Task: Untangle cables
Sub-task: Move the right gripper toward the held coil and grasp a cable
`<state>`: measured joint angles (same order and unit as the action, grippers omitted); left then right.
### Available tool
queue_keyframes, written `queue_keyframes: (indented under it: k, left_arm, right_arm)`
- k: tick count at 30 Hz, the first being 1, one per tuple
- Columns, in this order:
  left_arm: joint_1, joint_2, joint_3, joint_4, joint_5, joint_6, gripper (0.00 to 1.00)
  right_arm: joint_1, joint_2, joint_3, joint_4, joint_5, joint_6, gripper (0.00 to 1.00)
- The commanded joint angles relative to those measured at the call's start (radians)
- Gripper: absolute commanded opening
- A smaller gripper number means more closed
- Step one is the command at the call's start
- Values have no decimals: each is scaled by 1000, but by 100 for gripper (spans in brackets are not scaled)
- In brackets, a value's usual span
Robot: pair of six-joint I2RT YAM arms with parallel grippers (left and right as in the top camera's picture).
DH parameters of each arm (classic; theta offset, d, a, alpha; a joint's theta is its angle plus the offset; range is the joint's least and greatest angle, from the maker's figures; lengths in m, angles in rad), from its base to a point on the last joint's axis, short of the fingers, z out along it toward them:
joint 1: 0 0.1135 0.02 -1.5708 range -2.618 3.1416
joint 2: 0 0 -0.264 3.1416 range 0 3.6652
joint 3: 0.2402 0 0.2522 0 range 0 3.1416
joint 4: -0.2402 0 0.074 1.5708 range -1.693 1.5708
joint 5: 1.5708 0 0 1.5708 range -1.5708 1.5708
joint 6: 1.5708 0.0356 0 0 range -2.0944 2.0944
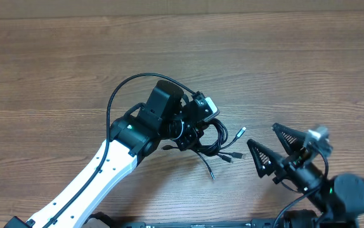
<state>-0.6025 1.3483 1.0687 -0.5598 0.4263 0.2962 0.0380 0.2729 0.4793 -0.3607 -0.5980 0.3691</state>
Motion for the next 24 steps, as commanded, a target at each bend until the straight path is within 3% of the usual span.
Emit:
queue_keyframes:
  k: [1, 5, 10, 15, 19, 24]
  left_arm:
    - [-7, -21, 21, 4, -12, 53, 4]
    - [-7, -21, 21, 8, -101, 74, 4]
    - [-7, -21, 21, 87, -119, 117, 4]
    - [-8, -21, 21, 214, -5, 153, 4]
    - [-14, -20, 21, 214, 115, 153, 4]
    - [-45, -13, 21, 233, 121, 153, 4]
  right_arm:
    - [-6, 134, 145, -117, -25, -130, 100]
    - [-6, 288, 283, -283, -26, -218, 100]
    - [-6, 329, 300, -307, -119, -218, 100]
    - [-6, 329, 300, -354, -111, -301, 100]
    - [-6, 329, 300, -355, -95, -299, 100]
    - [-6, 329, 300, -357, -71, -299, 100]
